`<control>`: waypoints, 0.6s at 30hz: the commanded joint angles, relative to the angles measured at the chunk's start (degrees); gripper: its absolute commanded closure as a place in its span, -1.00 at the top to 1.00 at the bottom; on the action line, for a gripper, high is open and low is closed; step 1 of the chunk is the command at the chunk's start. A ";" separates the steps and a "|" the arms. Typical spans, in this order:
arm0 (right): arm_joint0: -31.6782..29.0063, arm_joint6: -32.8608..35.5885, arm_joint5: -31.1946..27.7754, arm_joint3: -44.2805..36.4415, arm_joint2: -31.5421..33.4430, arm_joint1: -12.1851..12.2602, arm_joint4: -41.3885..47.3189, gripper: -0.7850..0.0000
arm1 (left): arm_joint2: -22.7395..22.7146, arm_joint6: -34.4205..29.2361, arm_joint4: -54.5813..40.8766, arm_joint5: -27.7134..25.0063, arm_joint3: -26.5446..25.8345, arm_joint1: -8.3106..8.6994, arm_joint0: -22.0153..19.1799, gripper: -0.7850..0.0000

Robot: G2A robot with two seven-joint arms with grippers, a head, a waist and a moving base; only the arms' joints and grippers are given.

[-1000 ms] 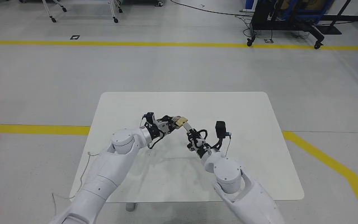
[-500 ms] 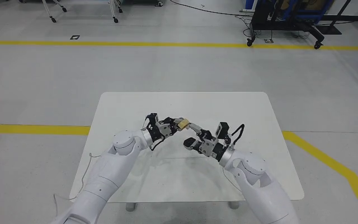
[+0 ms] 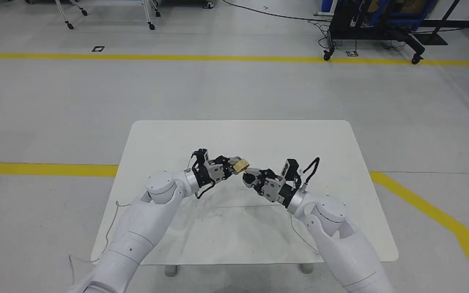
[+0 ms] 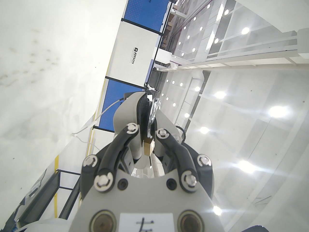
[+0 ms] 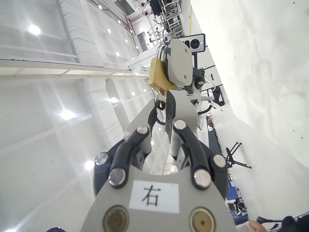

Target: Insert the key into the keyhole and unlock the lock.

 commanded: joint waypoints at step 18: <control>0.69 -0.12 0.90 0.09 -0.83 0.17 0.67 -0.69 | -0.49 -0.78 0.87 -0.83 -0.29 -0.01 0.39 -1.00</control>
